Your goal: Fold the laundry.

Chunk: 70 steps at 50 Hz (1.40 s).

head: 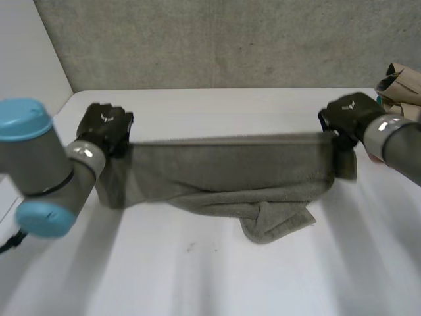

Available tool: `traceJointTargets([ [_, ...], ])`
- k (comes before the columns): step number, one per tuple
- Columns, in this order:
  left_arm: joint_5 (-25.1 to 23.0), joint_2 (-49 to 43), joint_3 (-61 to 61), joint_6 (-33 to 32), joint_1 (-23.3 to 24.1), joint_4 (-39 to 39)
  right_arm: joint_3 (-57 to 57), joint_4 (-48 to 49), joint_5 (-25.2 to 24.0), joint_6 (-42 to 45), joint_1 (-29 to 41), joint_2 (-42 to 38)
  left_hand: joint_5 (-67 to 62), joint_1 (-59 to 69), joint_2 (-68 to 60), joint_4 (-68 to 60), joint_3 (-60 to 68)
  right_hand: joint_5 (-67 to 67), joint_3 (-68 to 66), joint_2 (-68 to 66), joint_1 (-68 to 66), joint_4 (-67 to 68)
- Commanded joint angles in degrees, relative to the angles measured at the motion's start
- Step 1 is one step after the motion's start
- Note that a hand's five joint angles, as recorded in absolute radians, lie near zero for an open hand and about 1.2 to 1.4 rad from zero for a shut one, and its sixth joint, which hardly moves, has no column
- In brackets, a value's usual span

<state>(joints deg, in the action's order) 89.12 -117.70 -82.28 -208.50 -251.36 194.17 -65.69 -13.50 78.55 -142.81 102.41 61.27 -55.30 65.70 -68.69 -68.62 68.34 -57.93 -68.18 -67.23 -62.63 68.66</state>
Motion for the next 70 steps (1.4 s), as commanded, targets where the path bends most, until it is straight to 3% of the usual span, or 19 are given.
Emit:
traceJointTargets([
  [1, 2.29, -7.81, 21.09, -2.26, -0.10, 9.54, 13.99, 23.01, 7.49, 0.17, 1.82, -7.22, -14.70, 14.30, -11.31, -11.38, 11.66, -12.07, -11.82, -12.77, -17.37, 11.34],
  [5, 1.76, -7.11, 26.81, -2.00, -0.71, 24.38, 16.73, 40.16, 8.72, -0.36, 2.09, -6.96, -14.70, 14.30, -11.31, -11.38, 11.66, -12.07, -11.82, -12.77, -17.37, 11.34],
  [6, 1.76, -6.15, 27.52, -2.00, -0.72, 29.98, 16.56, 42.83, 8.46, -0.36, 2.18, -6.87, -14.70, 14.30, -11.31, -11.38, 11.66, -12.07, -11.82, -12.77, -17.37, 11.34],
  [9, 1.68, -3.95, 27.53, -2.00, -0.72, 35.30, 16.21, 46.54, 8.28, -0.53, 2.53, -5.82, -14.70, 14.30, -11.31, -11.38, 11.66, -12.07, -11.82, -12.77, -17.37, 11.34],
  [15, 1.76, -2.18, 22.00, -1.91, -0.80, 28.81, 11.93, 42.69, 7.76, -1.50, 2.62, -3.54, -14.70, 14.30, -11.31, -11.38, 11.66, -12.07, -11.82, -12.77, -17.37, 11.34],
  [19, 1.94, -0.52, 11.91, -1.91, -0.80, 25.82, 6.47, 40.40, 6.09, -1.94, 2.27, -2.56, -14.70, 14.30, -11.31, -11.38, 11.66, -12.07, -11.82, -12.77, -17.37, 11.34],
  [30, 1.41, 1.95, -12.35, -2.00, -0.89, 24.85, -9.97, 26.96, -0.23, -2.03, -0.19, -2.21, -14.70, 14.30, -11.31, -11.38, 11.66, -12.07, -11.82, -12.77, -17.37, 11.34],
  [35, 0.71, 0.98, -16.95, -2.26, -1.24, 25.03, -14.37, 23.43, -4.11, -2.29, -0.90, -3.96, -14.70, 14.30, -11.31, -11.38, 11.66, -12.07, -11.82, -12.77, -17.37, 11.34],
  [40, -1.22, -4.72, -17.22, -2.26, -2.03, 25.03, -13.94, 22.99, -3.76, -2.38, -1.43, -6.43, -14.70, 14.30, -11.31, -11.38, 11.66, -12.07, -11.82, -12.77, -17.37, 11.34],
  [41, -1.66, -5.43, -17.04, -2.35, -2.47, 25.03, -13.59, 22.73, -3.50, -2.47, -2.12, -6.78, -11.89, 11.50, -8.50, -8.57, 8.85, -12.07, -11.82, -12.77, -17.37, 11.34],
  [42, -2.36, -6.13, -16.78, -2.52, -3.52, 25.03, -13.50, 22.64, -3.32, -2.47, -2.48, -6.87, 5.13, -5.52, 8.51, 8.44, -8.16, -12.07, -11.82, -12.77, -17.37, 11.34],
  [43, -2.80, -6.23, -16.69, -2.53, -4.14, 25.03, -13.50, 22.55, -3.23, -2.47, -2.74, -6.87, 9.79, -10.19, 13.18, 13.11, -12.83, -12.07, -11.82, -12.77, -17.37, 11.34],
  [49, -4.83, -7.72, -15.90, -2.53, -8.00, 24.76, -13.41, 20.53, -3.23, -3.35, -4.15, -6.34, 19.25, -19.64, 22.63, 22.57, -22.28, -12.07, -11.82, -12.77, -17.37, 11.34],
  [55, -5.27, -8.16, -15.98, -2.53, -10.12, 24.41, -13.50, 19.30, -3.23, -3.35, -4.68, -6.08, 19.26, -19.65, 22.65, 22.58, -22.29, -12.07, -11.82, -12.77, -17.37, 11.34],
  [61, -5.44, -7.46, -16.51, -2.18, -10.56, 24.32, -13.58, 19.12, -3.14, -3.26, -4.24, -5.81, 14.41, -14.80, 17.79, 17.73, -17.44, -12.07, -11.82, -12.77, -17.37, 11.34],
  [65, -8.07, -8.07, -16.51, -2.44, -10.21, 22.83, -13.58, 19.04, -3.14, -3.26, -4.15, -5.90, -14.62, 14.23, -11.24, -11.31, 11.59, -12.07, -11.82, -12.77, -17.37, 11.34],
  [70, -9.05, -6.06, -16.25, -2.18, -10.12, 16.61, -13.58, 16.76, -3.05, -2.65, -4.50, -5.20, -14.70, 14.30, -11.31, -11.38, 11.66, -12.07, -11.82, -12.77, -17.37, 11.34],
])
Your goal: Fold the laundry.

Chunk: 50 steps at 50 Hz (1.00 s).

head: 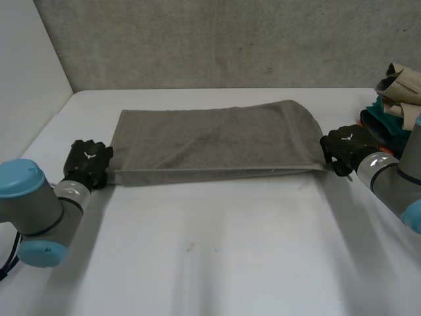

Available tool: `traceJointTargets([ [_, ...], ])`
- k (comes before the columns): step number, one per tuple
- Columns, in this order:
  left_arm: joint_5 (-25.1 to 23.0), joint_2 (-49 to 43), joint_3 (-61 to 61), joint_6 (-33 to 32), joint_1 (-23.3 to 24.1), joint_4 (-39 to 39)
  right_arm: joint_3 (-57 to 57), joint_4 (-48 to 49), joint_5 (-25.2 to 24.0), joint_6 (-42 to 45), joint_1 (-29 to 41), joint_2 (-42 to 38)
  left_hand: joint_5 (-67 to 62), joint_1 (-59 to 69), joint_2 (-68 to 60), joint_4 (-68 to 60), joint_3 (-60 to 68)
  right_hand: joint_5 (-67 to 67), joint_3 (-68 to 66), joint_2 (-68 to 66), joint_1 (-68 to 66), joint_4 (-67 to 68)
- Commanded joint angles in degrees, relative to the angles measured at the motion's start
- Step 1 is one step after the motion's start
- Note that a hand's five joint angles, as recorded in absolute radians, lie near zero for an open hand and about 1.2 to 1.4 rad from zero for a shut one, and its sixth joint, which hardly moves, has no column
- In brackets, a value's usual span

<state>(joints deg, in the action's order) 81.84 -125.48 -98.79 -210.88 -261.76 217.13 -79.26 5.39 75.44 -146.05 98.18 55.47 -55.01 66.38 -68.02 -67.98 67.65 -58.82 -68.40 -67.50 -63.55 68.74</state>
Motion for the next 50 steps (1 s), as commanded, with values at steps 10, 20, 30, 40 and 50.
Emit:
traceJointTargets([
  [10, 1.48, 23.68, -2.46, -0.67, 0.46, -30.69, 0.43, -23.54, -0.21, 9.61, -1.41, 12.71, -14.99, 13.62, -11.98, -12.02, 12.35, -11.18, -11.60, -12.50, -16.45, 11.26],
  [20, 1.22, 38.29, -5.09, -10.33, 0.73, -58.41, -3.61, -41.34, 0.76, 27.49, -3.96, 19.77, -14.99, 13.62, -11.98, -12.02, 12.35, -11.18, -11.60, -12.50, -16.45, 11.26],
  [30, 1.74, 24.53, 0.07, -7.27, 5.47, -36.39, -3.62, -30.80, 2.07, 23.10, -3.61, 10.38, -14.99, 13.62, -11.98, -12.02, 12.35, -11.18, -11.60, -12.50, -16.45, 11.26],
  [40, 6.05, 5.09, 18.53, -5.85, 7.49, -25.27, 9.29, -16.04, 6.82, 14.93, -0.80, 0.88, -14.99, 13.62, -11.98, -12.02, 12.35, -11.18, -11.60, -12.50, -16.45, 11.26],
  [50, 6.49, -7.93, 32.60, -5.68, 8.11, -22.90, 17.47, -2.49, 5.77, 14.39, 1.22, -8.70, -14.99, 13.62, -11.98, -12.02, 12.35, -11.18, -11.60, -12.50, -16.45, 11.26],
])
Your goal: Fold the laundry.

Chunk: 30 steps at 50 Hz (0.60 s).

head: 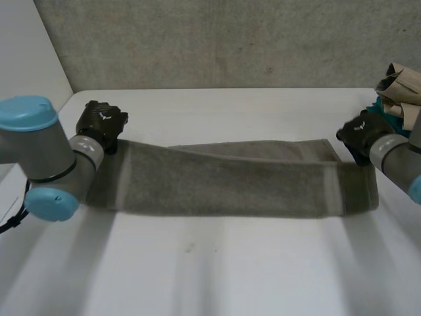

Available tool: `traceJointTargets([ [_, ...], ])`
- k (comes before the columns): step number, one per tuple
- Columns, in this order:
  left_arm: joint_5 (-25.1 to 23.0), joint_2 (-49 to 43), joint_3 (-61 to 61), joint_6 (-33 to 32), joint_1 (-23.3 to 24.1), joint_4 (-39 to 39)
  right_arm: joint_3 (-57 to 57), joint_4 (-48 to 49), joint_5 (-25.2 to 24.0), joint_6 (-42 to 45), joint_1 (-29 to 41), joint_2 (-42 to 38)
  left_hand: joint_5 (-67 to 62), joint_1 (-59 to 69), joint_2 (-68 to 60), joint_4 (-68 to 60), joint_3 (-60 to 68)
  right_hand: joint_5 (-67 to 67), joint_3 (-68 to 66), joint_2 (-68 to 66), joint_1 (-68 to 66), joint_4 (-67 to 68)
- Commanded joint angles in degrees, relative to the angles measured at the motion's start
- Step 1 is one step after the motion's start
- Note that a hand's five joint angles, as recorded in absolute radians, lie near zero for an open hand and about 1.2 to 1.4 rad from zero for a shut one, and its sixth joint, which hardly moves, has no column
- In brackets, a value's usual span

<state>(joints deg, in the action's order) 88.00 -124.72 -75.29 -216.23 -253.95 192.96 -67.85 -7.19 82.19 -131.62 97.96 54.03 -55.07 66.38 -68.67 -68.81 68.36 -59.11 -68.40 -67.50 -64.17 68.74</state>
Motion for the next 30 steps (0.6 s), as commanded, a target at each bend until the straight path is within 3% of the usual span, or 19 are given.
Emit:
traceJointTargets([
  [1, 0.59, -9.74, 10.07, -0.33, 0.29, 1.46, 7.02, 10.96, -0.90, 0.04, 1.53, -8.41, -14.93, 13.62, -11.33, -11.19, 11.64, -10.89, -11.60, -12.50, -15.83, 11.26],
  [7, 3.49, -14.67, 13.94, -0.51, 0.73, 1.72, 15.28, 13.16, -0.28, -0.74, 1.97, -15.97, -14.93, 13.62, -11.33, -11.19, 11.64, -10.89, -11.60, -12.50, -15.83, 11.26],
  [14, 3.58, -14.59, 13.51, -0.24, 1.70, 2.60, 17.13, 12.03, -1.33, -7.94, 1.45, -15.28, -14.93, 13.62, -11.33, -11.19, 11.64, -10.89, -11.60, -12.50, -15.83, 11.26],
  [15, 3.67, -14.50, 13.42, -0.24, 1.87, 2.60, 16.87, 11.59, -1.33, -8.56, 1.36, -15.10, -14.93, 13.62, -11.33, -11.19, 11.64, -7.28, -7.99, -8.90, -12.22, 7.66],
  [16, 3.67, -14.50, 13.24, -0.24, 1.96, 2.60, 16.61, 10.89, -1.16, -9.09, 1.36, -14.75, -14.93, 13.62, -11.33, -11.19, 11.64, 8.74, 8.03, 7.13, 3.80, -8.37],
  [17, 3.76, -14.50, 13.07, -0.24, 2.23, 2.51, 16.43, 8.35, -0.64, -9.44, 1.27, -14.14, -14.93, 13.62, -11.33, -11.19, 11.64, 36.21, 35.50, 34.60, 31.27, -35.84],
  [24, 3.59, -11.95, 8.59, -0.07, 3.55, 2.60, 16.69, -3.70, -1.07, -13.57, 0.92, -11.32, -14.93, 13.62, -11.33, -11.19, 11.64, 35.98, 35.27, 34.37, 31.04, -35.61],
  [30, 3.58, -9.49, 6.56, 0.20, 3.63, 2.69, 16.87, -6.87, -6.16, -19.29, -1.36, -12.46, -14.93, 13.62, -11.33, -11.19, 11.64, 35.65, 34.94, 34.03, 30.71, -35.27],
])
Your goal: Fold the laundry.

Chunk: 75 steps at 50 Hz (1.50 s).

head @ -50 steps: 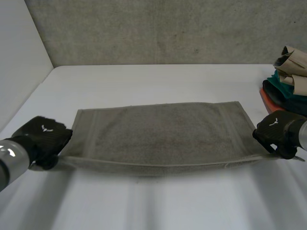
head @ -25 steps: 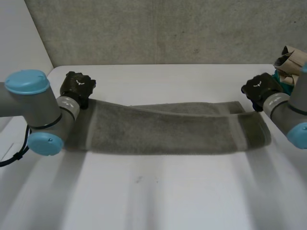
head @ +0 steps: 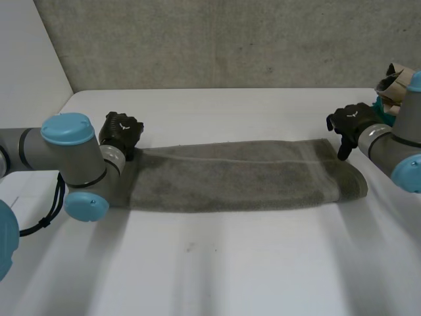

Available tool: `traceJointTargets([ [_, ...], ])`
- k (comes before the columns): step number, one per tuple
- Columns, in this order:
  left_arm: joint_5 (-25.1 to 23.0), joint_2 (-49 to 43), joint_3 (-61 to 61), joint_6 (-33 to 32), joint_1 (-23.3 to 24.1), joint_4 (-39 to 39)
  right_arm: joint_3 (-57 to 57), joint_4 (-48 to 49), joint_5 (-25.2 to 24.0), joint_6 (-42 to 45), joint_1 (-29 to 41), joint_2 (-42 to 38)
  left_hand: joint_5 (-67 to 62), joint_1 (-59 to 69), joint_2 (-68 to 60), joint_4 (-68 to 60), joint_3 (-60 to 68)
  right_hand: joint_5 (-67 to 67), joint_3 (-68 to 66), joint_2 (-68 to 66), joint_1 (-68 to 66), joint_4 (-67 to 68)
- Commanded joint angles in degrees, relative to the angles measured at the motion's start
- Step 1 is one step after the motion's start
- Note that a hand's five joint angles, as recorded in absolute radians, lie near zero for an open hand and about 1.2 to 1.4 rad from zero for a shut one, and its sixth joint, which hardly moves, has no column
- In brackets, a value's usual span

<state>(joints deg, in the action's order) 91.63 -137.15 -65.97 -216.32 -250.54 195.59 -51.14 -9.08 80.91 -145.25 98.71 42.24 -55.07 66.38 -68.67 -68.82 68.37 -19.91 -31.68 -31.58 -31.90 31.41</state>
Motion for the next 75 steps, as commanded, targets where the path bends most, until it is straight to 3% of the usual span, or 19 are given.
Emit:
traceJointTargets([
  [1, -0.04, 3.03, -2.76, 0.28, 0.23, 0.05, 0.17, -4.98, -5.32, -5.83, -2.38, -1.19, -14.93, 13.62, -11.33, -11.18, 11.63, -3.56, -1.79, -1.88, -1.56, 2.05],
  [13, -0.04, 3.21, -3.11, 0.28, -0.39, 0.05, 1.57, -4.46, -5.86, -5.83, -3.08, -7.08, -14.93, 13.62, -11.33, -11.18, 11.63, -10.10, -8.34, -8.43, -8.11, 8.60],
  [16, -0.04, 3.21, -3.11, 0.28, -0.39, 0.05, 2.45, -4.37, -6.12, -5.83, -3.08, -8.04, -14.93, 13.62, -11.33, -11.18, 11.63, -24.01, -22.24, -22.34, -22.02, 22.50],
  [17, -0.04, 3.21, -3.11, 0.28, -0.39, 0.05, 2.97, -3.59, -6.29, -6.09, -3.08, -8.39, -14.93, 13.62, -11.33, -11.18, 11.63, -49.83, -48.06, -48.16, -47.84, 48.33],
  [18, -0.04, 3.21, -3.11, 0.28, -0.39, 0.05, 3.33, -2.97, -6.21, -6.18, -3.08, -8.40, -14.93, 13.62, -11.33, -11.18, 11.63, -50.09, -48.32, -48.42, -48.09, 48.58],
  [28, 0.04, 3.21, -1.44, 0.19, -1.00, 3.91, 3.33, 9.68, -5.77, -7.76, -1.68, -5.94, -14.93, 13.62, -11.33, -11.18, 11.63, -50.09, -48.32, -48.42, -48.10, 48.59],
  [40, 0.13, -1.62, 2.07, 0.10, -2.50, 13.06, 6.41, 20.85, -5.68, -8.29, -0.71, -12.08, -14.93, 13.62, -11.33, -11.18, 11.63, -50.09, -48.32, -48.42, -48.10, 48.59],
  [43, 0.31, -3.21, 3.65, 0.19, -2.76, 13.23, 7.02, 22.78, -5.24, -8.12, -0.53, -13.76, -14.93, 13.62, -11.33, -11.18, 11.63, -13.80, -12.03, -12.12, -11.80, 12.29],
  [44, 0.22, -3.38, 3.83, 0.19, -2.76, 13.15, 7.37, 23.40, -4.54, -8.12, -0.36, -14.28, -5.80, 4.48, -2.19, -2.04, 2.49, 19.91, 21.68, 21.58, 21.90, -21.41],
  [45, 0.05, -3.47, 3.66, 0.28, -2.59, 12.89, 7.29, 23.49, -4.10, -8.12, -0.36, -14.29, 55.07, -56.38, 58.67, 58.82, -58.37, 19.91, 21.68, 21.58, 21.90, -21.41],
  [46, -0.04, -3.47, 3.40, 0.19, -2.41, 12.97, 7.11, 23.49, -3.58, -8.12, -0.18, -14.03, 53.88, -55.19, 57.48, 57.63, -57.18, 19.91, 21.68, 21.58, 21.90, -21.41],
  [47, -0.22, -3.39, 3.05, 0.19, -2.15, 13.06, 6.76, 23.32, -3.05, -8.12, -0.09, -13.68, 41.02, -42.34, 44.62, 44.78, -44.32, 19.91, 21.68, 21.58, 21.90, -21.41],
  [48, -0.22, -3.39, 2.69, 0.19, -1.88, 13.15, 5.71, 22.71, -2.52, -8.20, -0.01, -12.11, 43.89, -45.21, 47.49, 47.64, -47.19, 19.91, 21.68, 21.58, 21.90, -21.41],
  [49, -0.22, -3.04, 1.73, 0.45, -1.71, 13.15, 4.57, 22.35, -2.52, -8.29, 0.00, -10.70, 55.07, -56.38, 58.67, 58.82, -58.37, 19.91, 21.68, 21.58, 21.90, -21.41],
  [56, 0.22, 6.00, -5.56, 5.19, -0.56, 12.62, -11.93, 16.39, -5.14, -8.73, -0.79, 6.60, 55.07, -56.38, 58.67, 58.82, -58.37, 19.91, 21.68, 21.58, 21.90, -21.41],
  [60, -0.31, 15.31, -15.65, 13.00, -0.56, 12.45, -19.85, 9.98, -6.47, -8.64, -2.37, 12.94, 55.07, -56.38, 58.67, 58.82, -58.37, 14.99, 16.76, 16.66, 16.98, -16.49],
  [66, -1.88, 20.43, -23.83, 20.83, -0.56, 12.36, -25.40, 5.48, -7.26, -6.89, -7.30, 13.40, 55.07, -56.38, 58.67, 58.82, -58.37, 4.69, 6.46, 6.37, 6.69, -6.20],
  [75, -3.91, 20.61, -27.02, 23.04, -0.39, 12.44, -26.12, 8.72, -7.61, -0.91, -8.09, 8.31, 55.07, -56.38, 58.67, 58.82, -58.37, -4.56, -2.79, -2.89, -2.57, 3.05],
])
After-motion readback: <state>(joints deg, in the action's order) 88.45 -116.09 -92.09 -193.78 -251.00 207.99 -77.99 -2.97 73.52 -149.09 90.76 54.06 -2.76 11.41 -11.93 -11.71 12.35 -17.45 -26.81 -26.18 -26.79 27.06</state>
